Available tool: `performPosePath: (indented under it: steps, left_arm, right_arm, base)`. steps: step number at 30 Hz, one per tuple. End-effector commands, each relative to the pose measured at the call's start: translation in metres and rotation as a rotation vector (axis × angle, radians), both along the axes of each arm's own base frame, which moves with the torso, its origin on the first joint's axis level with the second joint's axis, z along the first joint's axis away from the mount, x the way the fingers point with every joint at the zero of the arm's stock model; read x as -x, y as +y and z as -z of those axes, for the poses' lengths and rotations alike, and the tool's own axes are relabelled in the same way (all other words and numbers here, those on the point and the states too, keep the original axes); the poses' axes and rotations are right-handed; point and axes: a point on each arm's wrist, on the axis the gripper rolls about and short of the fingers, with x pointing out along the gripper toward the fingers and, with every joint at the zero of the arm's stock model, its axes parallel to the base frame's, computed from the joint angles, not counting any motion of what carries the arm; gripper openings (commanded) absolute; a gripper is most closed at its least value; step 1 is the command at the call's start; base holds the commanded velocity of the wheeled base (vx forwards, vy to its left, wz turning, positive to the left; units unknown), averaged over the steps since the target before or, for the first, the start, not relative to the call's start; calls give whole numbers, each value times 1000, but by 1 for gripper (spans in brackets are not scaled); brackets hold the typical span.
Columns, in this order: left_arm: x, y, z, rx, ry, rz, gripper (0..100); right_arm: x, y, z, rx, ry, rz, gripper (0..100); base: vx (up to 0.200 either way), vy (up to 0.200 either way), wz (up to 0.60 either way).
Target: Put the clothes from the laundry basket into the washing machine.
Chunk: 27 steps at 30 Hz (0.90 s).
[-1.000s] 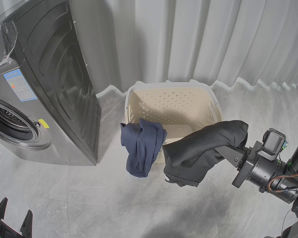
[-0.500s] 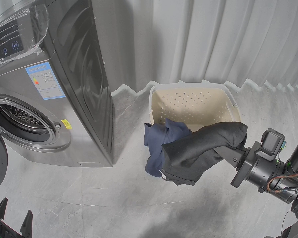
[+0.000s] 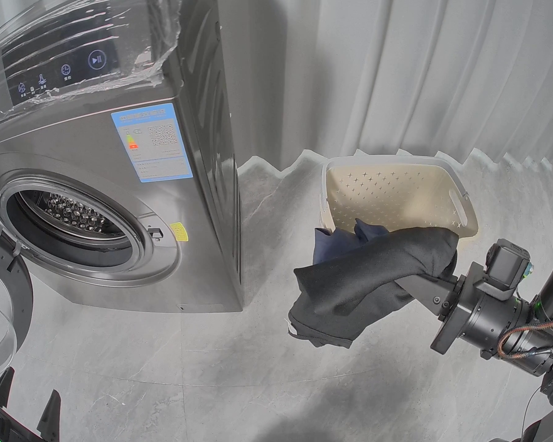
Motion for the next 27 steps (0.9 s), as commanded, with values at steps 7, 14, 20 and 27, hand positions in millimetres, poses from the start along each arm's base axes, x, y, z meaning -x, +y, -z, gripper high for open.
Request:
performPosePath:
  steps: [7, 14, 20, 27]
  left_arm:
    - [0, 0, 4, 2, 0, 0, 100]
    - [0, 0, 4, 3, 0, 0, 100]
    - [0, 0, 4, 3, 0, 0, 100]
    - [0, 0, 4, 3, 0, 0, 100]
  right_arm:
    - [-3, 0, -3, -9, -10, 11, 0]
    - [-4, 0, -2, -5, -5, 19, 0]
    - [-3, -1, -1, -2, -2, 17, 0]
    - [-3, -1, -1, -3, -3, 22, 0]
  base:
    - [-114, 0, 0]
    - [-143, 0, 0]
    - [0, 0, 0]
    - [0, 171, 0]
